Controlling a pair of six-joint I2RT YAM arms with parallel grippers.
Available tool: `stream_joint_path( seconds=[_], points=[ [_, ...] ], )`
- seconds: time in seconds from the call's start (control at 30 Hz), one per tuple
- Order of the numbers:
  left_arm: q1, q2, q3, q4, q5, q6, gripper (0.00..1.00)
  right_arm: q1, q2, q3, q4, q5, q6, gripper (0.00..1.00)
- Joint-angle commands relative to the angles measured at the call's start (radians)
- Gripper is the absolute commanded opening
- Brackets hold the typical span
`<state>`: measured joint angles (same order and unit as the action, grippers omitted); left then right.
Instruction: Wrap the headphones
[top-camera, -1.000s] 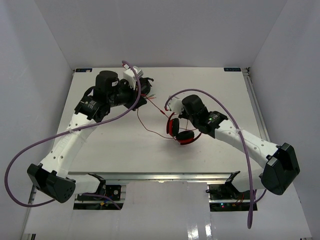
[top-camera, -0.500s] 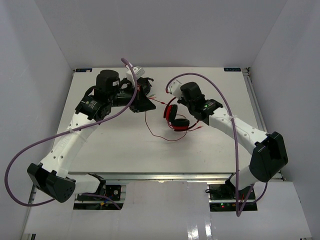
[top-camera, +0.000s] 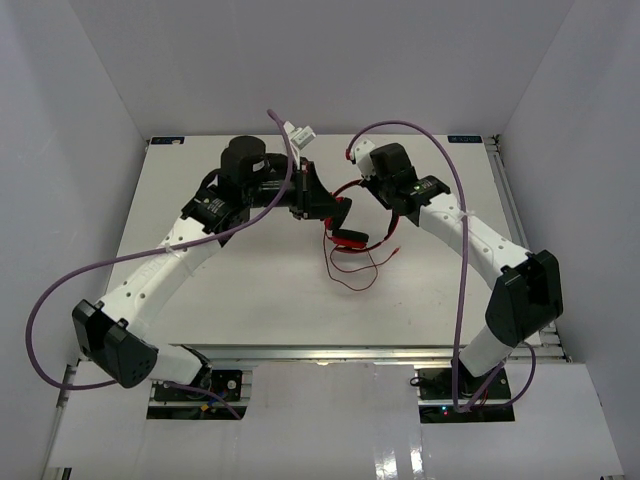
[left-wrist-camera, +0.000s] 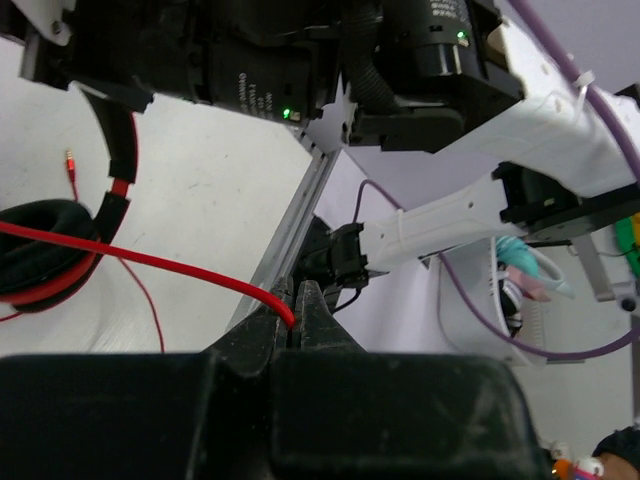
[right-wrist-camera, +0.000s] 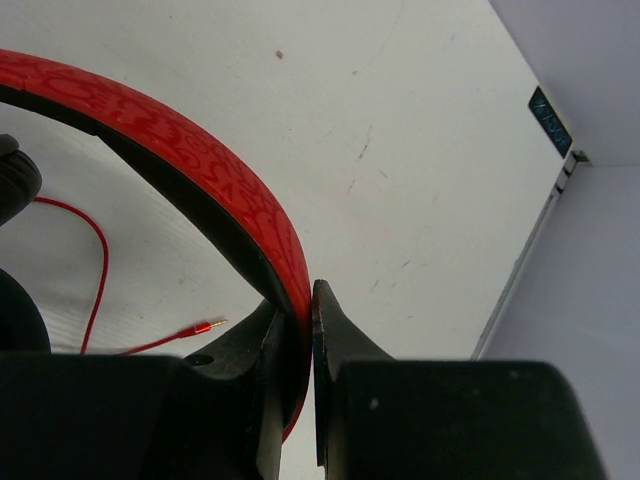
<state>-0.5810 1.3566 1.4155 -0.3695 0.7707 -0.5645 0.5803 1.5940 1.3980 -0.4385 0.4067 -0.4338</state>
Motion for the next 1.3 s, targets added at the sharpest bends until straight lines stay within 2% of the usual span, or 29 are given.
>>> stream_joint_path(
  seconds=[0.0,0.33,0.83,0.97,1.27],
  points=[
    [-0.065,0.037,0.018,0.174,-0.013,-0.145,0.0,-0.052,0.03,0.075,-0.029,-0.086,0.142,0.08],
    [-0.181,0.124,-0.039,0.311,-0.131,-0.211,0.0,-0.212,0.059,0.152,-0.087,-0.37,0.34,0.08],
    [-0.306,0.237,-0.127,0.34,-0.383,-0.069,0.0,-0.326,0.005,0.166,-0.091,-0.746,0.518,0.08],
    [-0.332,0.225,-0.174,0.34,-0.467,-0.021,0.0,-0.381,-0.008,0.171,-0.09,-0.817,0.561,0.08],
    [-0.415,0.159,-0.265,0.341,-0.654,0.083,0.0,-0.432,-0.016,0.163,-0.083,-0.859,0.586,0.08]
  ],
)
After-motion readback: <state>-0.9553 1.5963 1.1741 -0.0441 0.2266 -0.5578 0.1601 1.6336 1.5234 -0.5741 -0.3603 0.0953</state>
